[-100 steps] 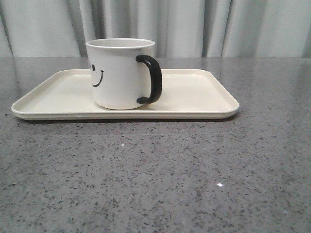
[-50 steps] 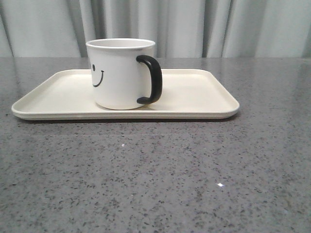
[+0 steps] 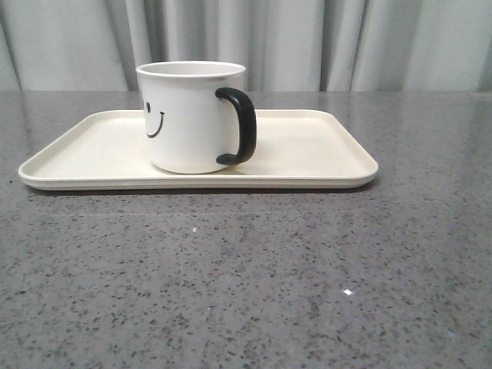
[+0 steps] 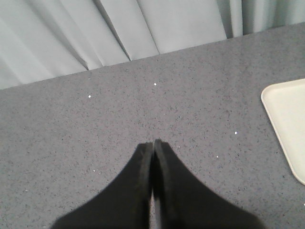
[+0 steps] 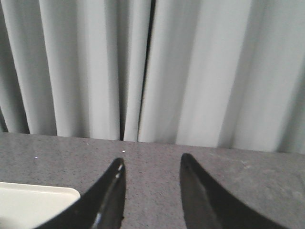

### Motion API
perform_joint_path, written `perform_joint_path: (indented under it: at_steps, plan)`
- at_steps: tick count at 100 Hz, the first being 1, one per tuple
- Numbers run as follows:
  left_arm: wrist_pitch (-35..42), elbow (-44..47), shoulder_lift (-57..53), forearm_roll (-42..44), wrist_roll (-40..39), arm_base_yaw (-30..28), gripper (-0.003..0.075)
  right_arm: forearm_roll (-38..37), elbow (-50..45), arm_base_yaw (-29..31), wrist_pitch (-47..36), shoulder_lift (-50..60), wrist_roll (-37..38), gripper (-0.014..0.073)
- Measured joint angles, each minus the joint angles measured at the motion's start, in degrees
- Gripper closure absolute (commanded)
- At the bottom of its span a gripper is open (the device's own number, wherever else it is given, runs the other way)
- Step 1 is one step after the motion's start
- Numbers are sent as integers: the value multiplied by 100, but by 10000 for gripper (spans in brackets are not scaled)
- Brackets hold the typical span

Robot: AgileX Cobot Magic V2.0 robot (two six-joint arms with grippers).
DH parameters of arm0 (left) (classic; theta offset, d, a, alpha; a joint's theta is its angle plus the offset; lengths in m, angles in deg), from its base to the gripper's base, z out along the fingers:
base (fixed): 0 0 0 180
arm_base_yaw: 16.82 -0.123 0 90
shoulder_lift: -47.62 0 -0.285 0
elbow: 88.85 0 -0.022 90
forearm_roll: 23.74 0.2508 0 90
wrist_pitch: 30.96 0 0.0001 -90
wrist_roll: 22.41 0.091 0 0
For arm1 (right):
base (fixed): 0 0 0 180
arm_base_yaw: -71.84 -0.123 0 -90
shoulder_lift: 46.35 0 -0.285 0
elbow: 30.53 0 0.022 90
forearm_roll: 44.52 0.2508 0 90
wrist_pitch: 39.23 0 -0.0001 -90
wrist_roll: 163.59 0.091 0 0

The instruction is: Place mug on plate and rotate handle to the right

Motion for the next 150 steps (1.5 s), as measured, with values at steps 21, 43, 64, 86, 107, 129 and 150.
perform_joint_path:
  at_steps: [21,43,64,86,107,129,150]
  plan:
    - [95,411,-37,-127,-34,0,740,1004,1629,-706,906,-1349,-797,295]
    - [118,450,-37,-164,-48,0,740,1699,3036,-1630,2064,-3156,-1303,295]
    - [118,450,-37,-174,-54,0,740,1736,3519,-2250,2556,-4498,-1337,295]
    - [118,450,-37,-174,-54,0,740,1746,3545,-2514,2608,-5350,-1337,295]
    - [118,450,-37,-174,-54,0,740,1746,3545,-2602,2608,-5848,-1337,295]
    - [118,450,-37,-197,-54,0,740,1746,3555,-2614,2598,-6269,-1337,295]
    - [118,450,-37,-231,-54,0,740,1826,3555,-2614,2553,-6544,-1337,295]
